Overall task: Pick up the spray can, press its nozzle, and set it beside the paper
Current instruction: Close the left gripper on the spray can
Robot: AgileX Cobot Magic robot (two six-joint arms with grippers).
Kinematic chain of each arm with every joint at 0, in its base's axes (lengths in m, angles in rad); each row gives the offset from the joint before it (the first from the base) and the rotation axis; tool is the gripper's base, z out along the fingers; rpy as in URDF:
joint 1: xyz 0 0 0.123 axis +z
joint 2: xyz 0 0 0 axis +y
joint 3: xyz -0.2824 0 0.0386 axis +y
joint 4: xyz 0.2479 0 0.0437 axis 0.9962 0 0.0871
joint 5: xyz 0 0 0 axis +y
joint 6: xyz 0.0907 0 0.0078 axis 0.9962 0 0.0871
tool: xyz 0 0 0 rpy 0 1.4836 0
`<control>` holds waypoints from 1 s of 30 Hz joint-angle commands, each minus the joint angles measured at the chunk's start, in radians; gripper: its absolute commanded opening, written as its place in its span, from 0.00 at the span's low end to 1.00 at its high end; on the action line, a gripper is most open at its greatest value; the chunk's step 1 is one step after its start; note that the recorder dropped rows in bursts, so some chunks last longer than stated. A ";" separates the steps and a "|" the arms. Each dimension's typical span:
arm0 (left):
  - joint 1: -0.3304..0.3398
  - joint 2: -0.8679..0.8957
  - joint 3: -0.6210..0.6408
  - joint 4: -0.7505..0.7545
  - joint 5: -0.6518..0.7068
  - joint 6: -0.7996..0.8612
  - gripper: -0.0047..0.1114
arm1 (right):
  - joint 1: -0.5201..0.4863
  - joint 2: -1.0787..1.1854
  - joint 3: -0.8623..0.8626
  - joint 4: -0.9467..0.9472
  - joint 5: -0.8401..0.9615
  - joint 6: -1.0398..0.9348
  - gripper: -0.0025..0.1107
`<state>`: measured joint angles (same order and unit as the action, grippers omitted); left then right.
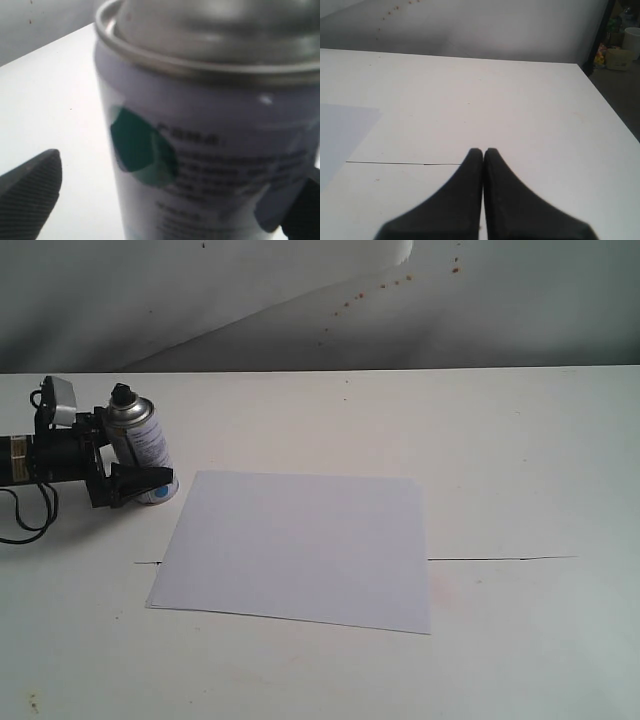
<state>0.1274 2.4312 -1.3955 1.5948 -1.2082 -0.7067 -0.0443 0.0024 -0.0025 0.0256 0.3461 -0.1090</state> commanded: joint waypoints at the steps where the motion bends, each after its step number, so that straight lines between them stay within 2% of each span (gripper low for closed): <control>1: 0.002 0.009 -0.006 -0.016 -0.013 0.002 0.91 | -0.003 -0.002 0.002 -0.006 -0.006 -0.002 0.02; 22: 0.000 0.025 -0.006 -0.086 -0.013 0.006 0.91 | -0.003 -0.002 0.002 -0.006 -0.006 -0.002 0.02; 30: -0.021 0.025 -0.006 -0.085 -0.013 0.006 0.91 | -0.003 -0.002 0.002 -0.006 -0.006 -0.002 0.02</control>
<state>0.1194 2.4548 -1.3972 1.5270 -1.2129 -0.7040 -0.0443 0.0024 -0.0025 0.0256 0.3461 -0.1090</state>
